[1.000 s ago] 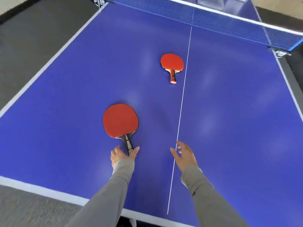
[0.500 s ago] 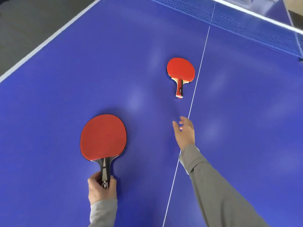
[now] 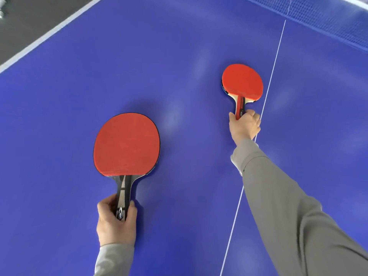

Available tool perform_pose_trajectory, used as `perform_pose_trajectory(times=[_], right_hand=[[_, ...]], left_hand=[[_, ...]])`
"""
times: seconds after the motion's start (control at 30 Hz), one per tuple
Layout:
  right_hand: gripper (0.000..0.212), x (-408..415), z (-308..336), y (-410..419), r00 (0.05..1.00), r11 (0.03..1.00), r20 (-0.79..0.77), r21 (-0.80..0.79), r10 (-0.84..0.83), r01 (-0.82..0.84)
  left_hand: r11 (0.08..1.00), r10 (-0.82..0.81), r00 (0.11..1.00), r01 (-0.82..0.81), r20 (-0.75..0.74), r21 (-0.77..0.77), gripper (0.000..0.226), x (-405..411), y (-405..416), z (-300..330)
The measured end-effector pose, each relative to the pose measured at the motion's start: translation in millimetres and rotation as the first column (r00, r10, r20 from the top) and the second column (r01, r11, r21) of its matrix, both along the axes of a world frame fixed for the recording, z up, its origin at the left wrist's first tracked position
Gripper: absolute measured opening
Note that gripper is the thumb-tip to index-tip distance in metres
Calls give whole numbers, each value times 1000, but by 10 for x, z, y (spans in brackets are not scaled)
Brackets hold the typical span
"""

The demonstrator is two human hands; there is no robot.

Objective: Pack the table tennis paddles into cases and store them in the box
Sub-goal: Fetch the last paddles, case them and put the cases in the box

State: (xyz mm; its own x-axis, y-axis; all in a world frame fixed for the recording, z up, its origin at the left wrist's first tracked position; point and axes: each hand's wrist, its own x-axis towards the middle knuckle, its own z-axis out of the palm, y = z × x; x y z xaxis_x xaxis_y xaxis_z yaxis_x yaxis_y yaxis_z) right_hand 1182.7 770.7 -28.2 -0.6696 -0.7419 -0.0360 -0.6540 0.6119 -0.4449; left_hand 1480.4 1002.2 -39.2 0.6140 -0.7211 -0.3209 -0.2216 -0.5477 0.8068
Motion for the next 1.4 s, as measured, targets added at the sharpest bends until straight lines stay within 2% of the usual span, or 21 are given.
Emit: perform_pose_trajectory(times=[0.17, 0.47, 0.6, 0.77, 1.07, 1.23, 1.4], right_hand=[[49, 12, 12, -151, 998, 999, 52, 32, -27, 25], [33, 366, 65, 578, 961, 963, 275, -264, 18, 58], [24, 608, 156, 1251, 915, 946, 403, -308, 29, 105], [20, 942, 176, 2482, 873, 963, 488, -240, 8, 125], [20, 1631, 259, 4308, 848, 993, 527, -47, -65, 106], [22, 2039, 296, 4761, 851, 990, 520, -69, -68, 121], [22, 2406, 384, 4829, 852, 989, 520, -87, -58, 120]], left_hand=[[1000, 9, 1000, -9, -17, 4, 33, 12, -21, -22], [1000, 6, 999, -6, -33, -5, 31, 31, 84, 84], [1000, -15, 998, 16, -53, 4, 30, 99, 362, 189], [998, -45, 998, 47, -48, 41, 29, 306, 1006, 252], [986, -126, 987, 137, -102, 100, 33, 493, 1896, 270], [961, -225, 944, 255, -241, 105, 34, 520, 1955, 237], [905, -370, 822, 423, -433, 30, 41, 769, 1933, 270]])
